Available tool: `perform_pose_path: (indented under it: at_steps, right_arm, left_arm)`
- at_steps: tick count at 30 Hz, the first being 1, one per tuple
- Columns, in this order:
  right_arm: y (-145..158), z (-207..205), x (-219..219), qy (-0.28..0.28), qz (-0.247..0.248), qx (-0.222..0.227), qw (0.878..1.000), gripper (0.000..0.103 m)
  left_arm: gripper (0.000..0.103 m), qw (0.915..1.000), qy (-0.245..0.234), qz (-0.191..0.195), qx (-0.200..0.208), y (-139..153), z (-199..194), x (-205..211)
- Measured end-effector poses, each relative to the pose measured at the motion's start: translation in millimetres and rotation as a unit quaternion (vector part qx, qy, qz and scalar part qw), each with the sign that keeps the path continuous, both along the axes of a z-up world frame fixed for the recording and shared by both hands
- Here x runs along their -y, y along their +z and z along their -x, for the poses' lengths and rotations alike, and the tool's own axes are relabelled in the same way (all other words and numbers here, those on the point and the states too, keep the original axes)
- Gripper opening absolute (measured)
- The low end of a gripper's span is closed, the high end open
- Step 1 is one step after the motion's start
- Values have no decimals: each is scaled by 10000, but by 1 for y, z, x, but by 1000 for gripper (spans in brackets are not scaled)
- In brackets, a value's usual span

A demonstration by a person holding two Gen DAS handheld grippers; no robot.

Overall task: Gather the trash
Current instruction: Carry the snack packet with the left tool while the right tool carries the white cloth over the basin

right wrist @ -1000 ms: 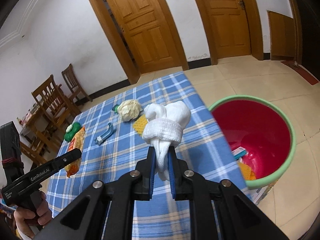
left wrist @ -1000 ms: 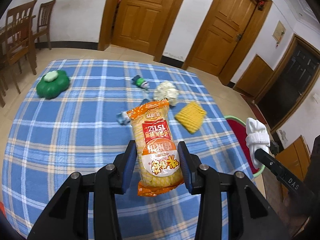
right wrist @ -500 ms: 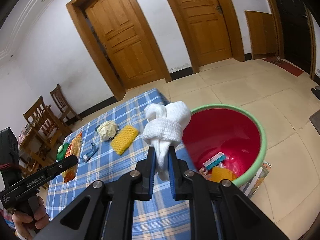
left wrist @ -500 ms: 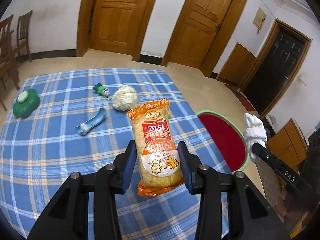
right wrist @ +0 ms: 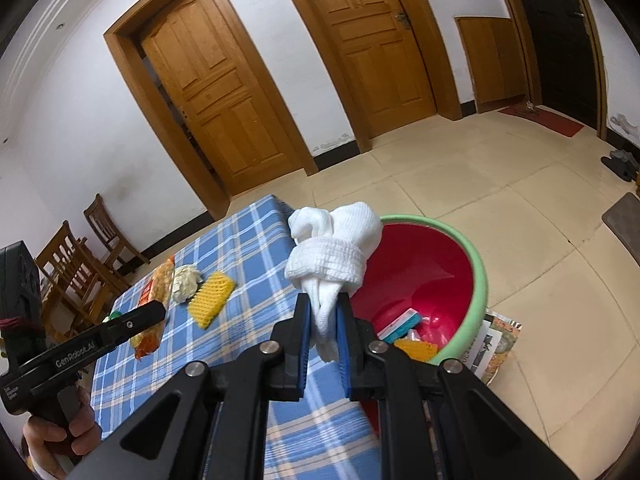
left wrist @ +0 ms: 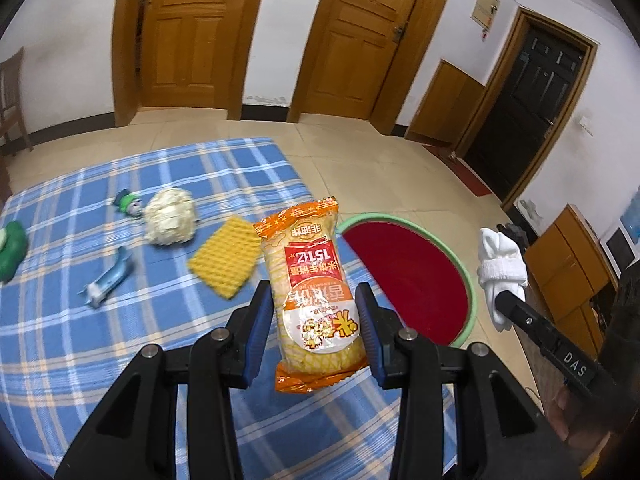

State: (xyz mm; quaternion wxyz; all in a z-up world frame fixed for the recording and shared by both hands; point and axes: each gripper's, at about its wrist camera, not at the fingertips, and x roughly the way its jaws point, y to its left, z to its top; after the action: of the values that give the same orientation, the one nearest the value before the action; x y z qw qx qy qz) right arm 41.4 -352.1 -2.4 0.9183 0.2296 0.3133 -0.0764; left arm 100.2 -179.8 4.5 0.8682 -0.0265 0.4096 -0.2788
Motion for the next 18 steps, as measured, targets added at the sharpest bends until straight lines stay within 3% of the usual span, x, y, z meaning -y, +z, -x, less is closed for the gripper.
perform_pose_path:
  at_steps: [18]
  right_arm:
    - [-21, 1, 46, -479, -270, -189, 9983, 14]
  left_arm:
    - [43, 9965, -773, -321, -76, -30, -20, 95]
